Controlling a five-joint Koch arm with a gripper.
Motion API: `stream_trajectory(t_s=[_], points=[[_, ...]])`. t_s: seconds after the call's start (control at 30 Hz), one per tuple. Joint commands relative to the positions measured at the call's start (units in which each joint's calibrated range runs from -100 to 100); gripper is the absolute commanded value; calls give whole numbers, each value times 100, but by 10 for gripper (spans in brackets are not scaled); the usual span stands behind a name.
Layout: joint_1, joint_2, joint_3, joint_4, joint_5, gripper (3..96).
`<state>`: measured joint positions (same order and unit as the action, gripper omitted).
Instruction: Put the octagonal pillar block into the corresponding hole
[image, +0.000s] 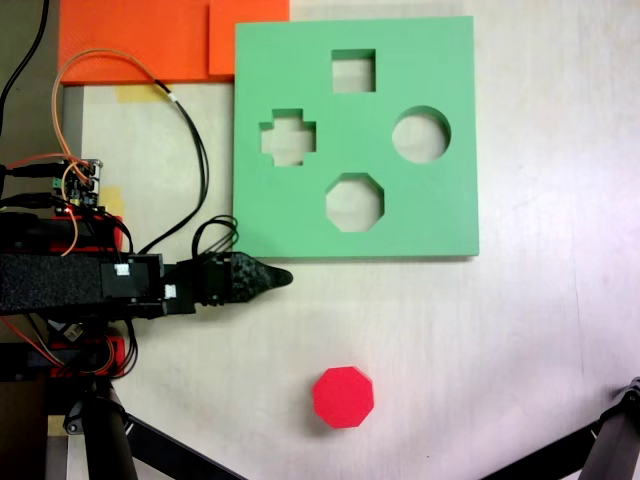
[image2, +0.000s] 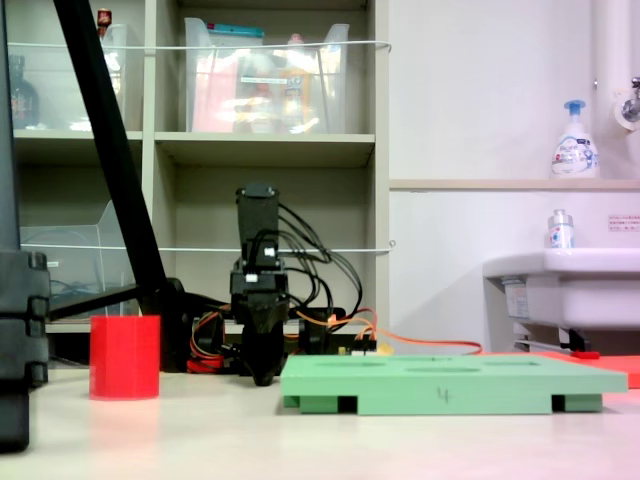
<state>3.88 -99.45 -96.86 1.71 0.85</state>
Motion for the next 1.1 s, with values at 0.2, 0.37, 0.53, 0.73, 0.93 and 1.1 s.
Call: stream_trajectory(t_s=[0.2, 0.37, 0.53, 0.73, 0.93, 1.1], points=[[15, -55, -314, -89, 68, 487], [20, -55, -314, -89, 68, 487], [15, -55, -314, -89, 68, 487], [15, -55, -314, -89, 68, 487], [-249, -55, -314, -89, 459, 481], [-420, -55, -314, 36, 2315, 491]])
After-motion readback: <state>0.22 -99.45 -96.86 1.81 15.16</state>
